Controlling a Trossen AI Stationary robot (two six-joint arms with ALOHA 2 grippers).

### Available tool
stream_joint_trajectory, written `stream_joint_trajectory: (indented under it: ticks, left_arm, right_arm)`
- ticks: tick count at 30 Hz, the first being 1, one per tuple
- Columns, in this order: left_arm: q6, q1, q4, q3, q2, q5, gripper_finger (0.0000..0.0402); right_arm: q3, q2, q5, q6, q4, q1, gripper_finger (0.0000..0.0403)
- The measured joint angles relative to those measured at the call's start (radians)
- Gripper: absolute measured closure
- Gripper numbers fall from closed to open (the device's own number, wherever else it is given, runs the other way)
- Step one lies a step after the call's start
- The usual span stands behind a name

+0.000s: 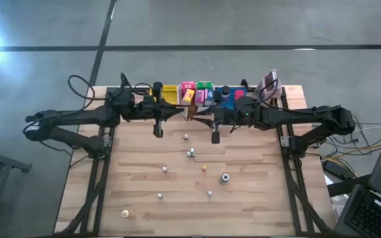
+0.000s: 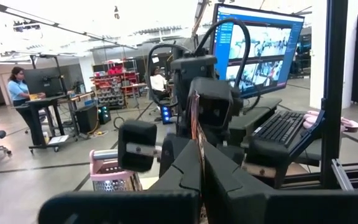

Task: Pick & Place Kitchen Items
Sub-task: Put the orange seasoning pack into the blue basket

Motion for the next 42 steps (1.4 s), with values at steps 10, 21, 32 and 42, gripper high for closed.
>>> stream_joint_trajectory:
  ticks: [10,21,32,42]
  left_arm:
    - [-0.002,0.000,-0.007,0.000,0.001,0.000,0.0401]
    - [0.019,0.000,-0.013,0.000,0.000,0.000,0.0401]
    - [0.024,0.001,-0.017,0.000,-0.020,0.000,0.0401]
    - [0.021,0.001,-0.089,-0.001,-0.018,0.000,0.0401]
  right_arm:
    - [0.018,0.051,0.000,-0.035,0.016,0.000,0.0391]
    - [0.018,0.036,0.052,-0.002,-0.062,0.003,0.0395]
    - [0.015,0.021,0.085,0.032,-0.095,0.025,0.0395]
    - [0.032,-0.070,0.132,0.094,-0.209,0.012,0.0336]
